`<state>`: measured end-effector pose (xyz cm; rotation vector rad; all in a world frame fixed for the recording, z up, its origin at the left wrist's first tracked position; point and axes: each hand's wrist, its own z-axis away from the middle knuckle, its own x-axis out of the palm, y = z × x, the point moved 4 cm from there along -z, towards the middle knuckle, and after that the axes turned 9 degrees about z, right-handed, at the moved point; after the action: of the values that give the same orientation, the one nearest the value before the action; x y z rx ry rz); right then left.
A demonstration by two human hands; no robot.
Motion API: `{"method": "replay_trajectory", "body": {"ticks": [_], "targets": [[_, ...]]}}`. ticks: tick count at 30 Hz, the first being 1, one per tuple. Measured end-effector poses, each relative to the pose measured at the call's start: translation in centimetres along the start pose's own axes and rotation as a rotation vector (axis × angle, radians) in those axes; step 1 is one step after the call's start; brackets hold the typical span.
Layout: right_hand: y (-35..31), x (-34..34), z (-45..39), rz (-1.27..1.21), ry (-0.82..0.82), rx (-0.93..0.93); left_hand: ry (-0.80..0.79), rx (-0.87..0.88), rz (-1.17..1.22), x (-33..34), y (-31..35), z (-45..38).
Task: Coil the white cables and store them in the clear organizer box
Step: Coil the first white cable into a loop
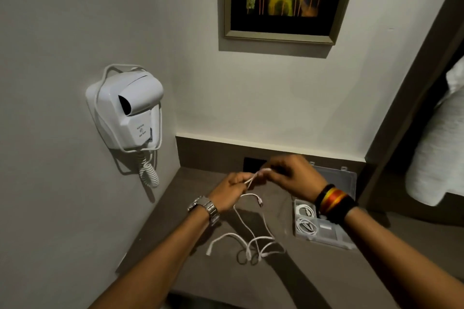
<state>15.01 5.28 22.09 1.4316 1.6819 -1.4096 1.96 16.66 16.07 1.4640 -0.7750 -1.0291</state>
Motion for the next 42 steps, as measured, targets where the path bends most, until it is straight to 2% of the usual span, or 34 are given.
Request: {"method": "replay_trajectory", "body": {"ticks": [4, 7, 10, 12, 14, 17, 19, 22, 24, 27, 29, 31, 35, 38, 42], "targets": [[2.7, -0.6, -1.9, -0.330, 0.102, 0.157, -0.097, -0.066, 0.391, 2.2, 0.7, 0.9], [3.7, 2.4, -1.4, -0.557, 0.103, 0.270, -0.056, -0.011, 0.708, 1.9, 1.7, 1.4], [2.9, 6.3, 0.1, -0.525, 0.009, 0.282, 0.067, 0.024, 1.099, 0.0, 1.9, 1.2], [1.6, 8.4, 1.0, -0.439, -0.114, 0.246, 0.173, 0.055, 1.179, -1.8, 1.5, 0.9], [0.4, 9.4, 1.4, -0.311, -0.227, 0.180, 0.299, 0.060, 1.031, -3.6, 1.0, 0.3], [-1.5, 8.0, 0.5, -0.203, -0.265, 0.061, 0.421, -0.017, 0.658, -5.2, -0.1, -0.2], [-2.7, 6.4, -0.6, -0.115, -0.251, -0.008, 0.413, -0.035, 0.367, -5.3, -0.9, 0.3], [-3.8, 4.2, -2.3, -0.055, -0.233, -0.062, 0.297, -0.002, -0.221, -4.5, -1.3, 1.5], [-3.8, 2.9, -3.5, -0.069, -0.193, -0.047, 0.258, 0.002, -0.320, -4.0, -0.9, 2.0], [-3.0, 1.5, -4.9, -0.139, -0.138, 0.025, 0.162, -0.063, -0.007, -3.7, -0.2, 2.2], [-2.6, 1.5, -5.6, -0.163, -0.114, 0.056, 0.076, -0.187, 0.196, -3.8, 0.3, 2.2], [-2.2, 2.1, -6.0, -0.181, -0.087, 0.068, -0.009, -0.259, 0.309, -4.1, 0.9, 2.4], [-0.6, 4.4, -6.3, -0.308, -0.042, 0.153, -0.068, -0.176, 0.549, -5.6, 1.5, 3.4], [0.6, 6.8, -5.8, -0.379, -0.056, 0.225, -0.017, -0.123, 0.884, -6.6, 1.1, 3.7], [1.6, 10.3, -3.9, -0.397, -0.148, 0.284, 0.232, 0.071, 1.297, -9.1, 1.4, 3.2]]}}
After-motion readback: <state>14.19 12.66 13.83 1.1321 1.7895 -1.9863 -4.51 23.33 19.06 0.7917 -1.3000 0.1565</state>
